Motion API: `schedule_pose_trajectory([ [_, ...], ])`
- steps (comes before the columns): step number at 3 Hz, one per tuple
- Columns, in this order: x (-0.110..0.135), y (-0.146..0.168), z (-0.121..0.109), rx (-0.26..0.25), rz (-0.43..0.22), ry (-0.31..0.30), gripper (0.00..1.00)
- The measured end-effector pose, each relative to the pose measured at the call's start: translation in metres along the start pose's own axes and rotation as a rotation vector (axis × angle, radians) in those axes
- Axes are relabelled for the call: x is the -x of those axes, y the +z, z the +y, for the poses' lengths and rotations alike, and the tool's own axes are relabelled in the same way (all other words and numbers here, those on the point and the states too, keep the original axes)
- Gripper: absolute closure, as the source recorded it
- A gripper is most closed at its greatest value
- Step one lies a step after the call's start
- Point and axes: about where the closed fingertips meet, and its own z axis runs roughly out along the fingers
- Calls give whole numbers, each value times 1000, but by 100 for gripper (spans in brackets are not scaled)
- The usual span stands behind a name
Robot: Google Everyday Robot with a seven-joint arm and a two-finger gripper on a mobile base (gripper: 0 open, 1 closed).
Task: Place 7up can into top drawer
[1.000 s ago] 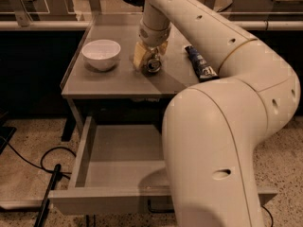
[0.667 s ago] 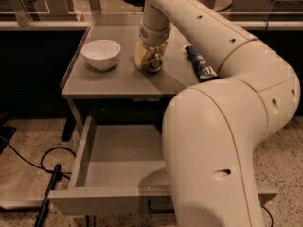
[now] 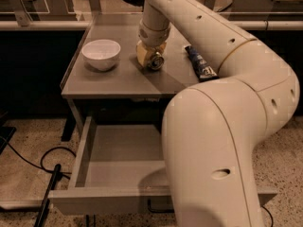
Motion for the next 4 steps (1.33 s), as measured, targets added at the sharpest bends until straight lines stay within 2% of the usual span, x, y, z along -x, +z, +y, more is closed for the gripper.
schedule_pose_trajectory([
  [1,0,1,2,4,-7,-8,100],
  [2,-12,-14,2,-8,-43,5,100],
  [3,-36,-37,12,-33,-80,30,100],
  [4,-94,-56,42,-51,-80,2,100],
])
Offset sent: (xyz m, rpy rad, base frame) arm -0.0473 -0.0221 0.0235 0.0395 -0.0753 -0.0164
